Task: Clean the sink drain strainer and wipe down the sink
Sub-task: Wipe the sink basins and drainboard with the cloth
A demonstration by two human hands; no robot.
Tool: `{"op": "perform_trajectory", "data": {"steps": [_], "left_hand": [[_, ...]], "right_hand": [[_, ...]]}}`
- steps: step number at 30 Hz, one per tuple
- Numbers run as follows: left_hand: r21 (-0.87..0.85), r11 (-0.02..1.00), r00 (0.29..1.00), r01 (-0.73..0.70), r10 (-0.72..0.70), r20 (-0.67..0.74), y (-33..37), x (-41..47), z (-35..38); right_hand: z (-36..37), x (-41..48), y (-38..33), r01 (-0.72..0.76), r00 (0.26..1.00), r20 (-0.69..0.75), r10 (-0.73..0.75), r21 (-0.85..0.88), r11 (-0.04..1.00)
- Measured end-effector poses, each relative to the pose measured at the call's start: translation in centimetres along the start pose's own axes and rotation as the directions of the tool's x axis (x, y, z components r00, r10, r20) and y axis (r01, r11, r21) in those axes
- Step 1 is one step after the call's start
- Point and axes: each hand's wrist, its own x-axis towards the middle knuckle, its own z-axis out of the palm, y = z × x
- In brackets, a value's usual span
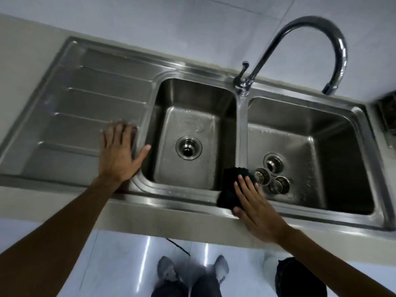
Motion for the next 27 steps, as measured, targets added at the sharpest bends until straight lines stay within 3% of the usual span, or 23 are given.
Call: {"op": "perform_trajectory", "data": {"steps": [3,6,11,15,22,27], "left_hand": [[0.067,0.997,0.999,-0.031,0.03,0.018,-1.2,-4.1,-0.7],[0.055,0.997,0.998,0.062,-0.063,0.023,-1.7,-6.1,-0.7],[0.016,0.994,0.994,0.107,-0.107,0.014,-1.4,-5.8,-0.8],[0.002,0.992,0.992,0.129,-0.129,0.002,-1.4,-6.0,-1.1],[-0.041,0.988,0.989,0.147,-0.146,0.008,-1.3,-6.1,-1.6],[0.002,0.99,0.989,0.14,-0.14,0.055,-1.3,-6.0,-1.5]], "right_hand": [[-0.5,0.8,-0.9,0.065,0.997,0.059,-0.059,-0.108,0.992],[-0.7,3.0,-3.8,0.117,0.991,0.081,-0.106,-0.154,0.981],[-0.4,9.2,-12.1,0.182,0.974,0.131,-0.182,0.011,0.983],[-0.1,13.3,-19.3,0.262,0.962,0.062,-0.265,0.058,0.963],[0.2,9.1,-13.6,0.28,0.96,0.032,-0.279,-0.034,0.959],[-0.7,7.1,-12.0,0.289,0.956,0.015,-0.292,0.119,0.95]]}}
